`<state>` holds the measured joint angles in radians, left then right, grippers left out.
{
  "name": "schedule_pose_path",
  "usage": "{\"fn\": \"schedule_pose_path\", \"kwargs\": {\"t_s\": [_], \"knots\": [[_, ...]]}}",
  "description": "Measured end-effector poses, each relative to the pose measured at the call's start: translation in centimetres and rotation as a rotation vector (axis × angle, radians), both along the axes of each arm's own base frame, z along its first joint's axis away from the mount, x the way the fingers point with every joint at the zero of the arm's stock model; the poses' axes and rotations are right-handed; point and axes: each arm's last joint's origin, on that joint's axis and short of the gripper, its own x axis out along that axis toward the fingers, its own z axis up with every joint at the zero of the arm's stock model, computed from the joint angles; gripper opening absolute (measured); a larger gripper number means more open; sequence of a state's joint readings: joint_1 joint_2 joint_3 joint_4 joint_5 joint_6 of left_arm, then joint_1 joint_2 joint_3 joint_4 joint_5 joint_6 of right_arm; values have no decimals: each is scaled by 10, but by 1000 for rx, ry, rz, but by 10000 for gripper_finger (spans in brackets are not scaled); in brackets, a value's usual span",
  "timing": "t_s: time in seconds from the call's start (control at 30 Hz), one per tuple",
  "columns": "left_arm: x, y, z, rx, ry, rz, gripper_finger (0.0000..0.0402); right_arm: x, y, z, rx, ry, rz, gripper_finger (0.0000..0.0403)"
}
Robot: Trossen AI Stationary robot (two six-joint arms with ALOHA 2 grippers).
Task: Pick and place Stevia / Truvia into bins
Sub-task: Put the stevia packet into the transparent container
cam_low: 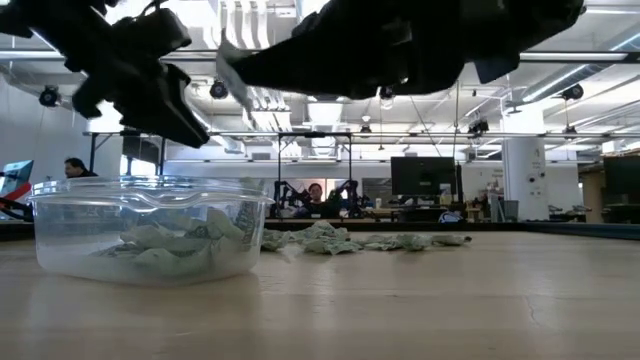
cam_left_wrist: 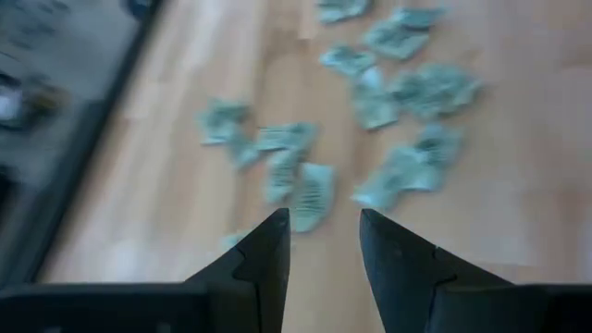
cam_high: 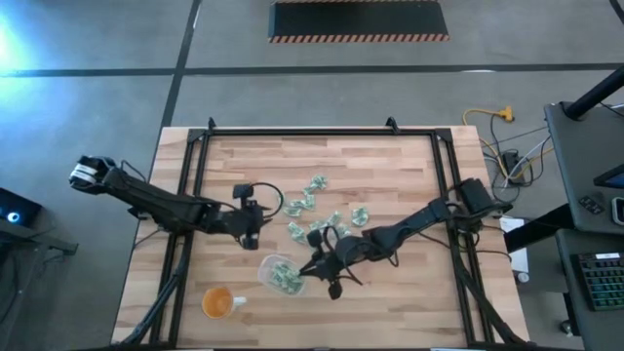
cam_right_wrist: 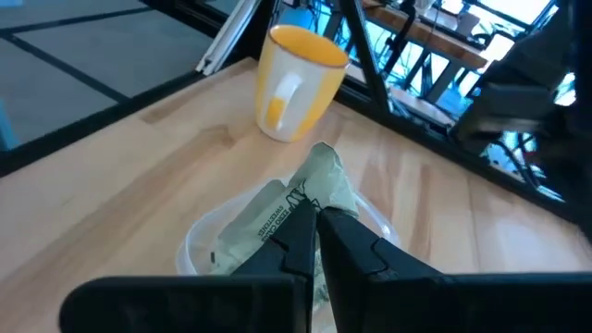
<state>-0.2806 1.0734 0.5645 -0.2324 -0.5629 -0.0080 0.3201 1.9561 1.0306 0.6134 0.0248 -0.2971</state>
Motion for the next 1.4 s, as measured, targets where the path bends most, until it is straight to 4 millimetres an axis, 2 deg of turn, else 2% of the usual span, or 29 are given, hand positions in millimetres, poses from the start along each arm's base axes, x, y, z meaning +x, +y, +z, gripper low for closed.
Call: {"fn": "schedule_pose_path", "kwargs": {"t_s": [0.13,0.33,0.47,0.67,0.8,1.07,1.23,1.4], "knots": [[6,2,-9,94,8,41,116,12,4,-11,11,19,-5,9],[18,6,-15,114,13,75,116,27,9,-29,-26,101,-4,20],[26,10,-19,116,-4,94,116,32,11,-26,-46,154,-4,49],[34,19,-29,122,32,134,116,33,11,-12,-56,183,-4,98],[38,24,-35,106,50,146,116,25,8,0,-77,246,-5,121],[54,40,-43,-38,117,38,116,-16,-5,28,-52,570,-90,131],[65,49,-52,-63,167,15,116,-36,-8,29,-19,679,-143,123],[73,63,-59,-28,208,70,116,-46,-11,18,-31,721,-154,115]]}}
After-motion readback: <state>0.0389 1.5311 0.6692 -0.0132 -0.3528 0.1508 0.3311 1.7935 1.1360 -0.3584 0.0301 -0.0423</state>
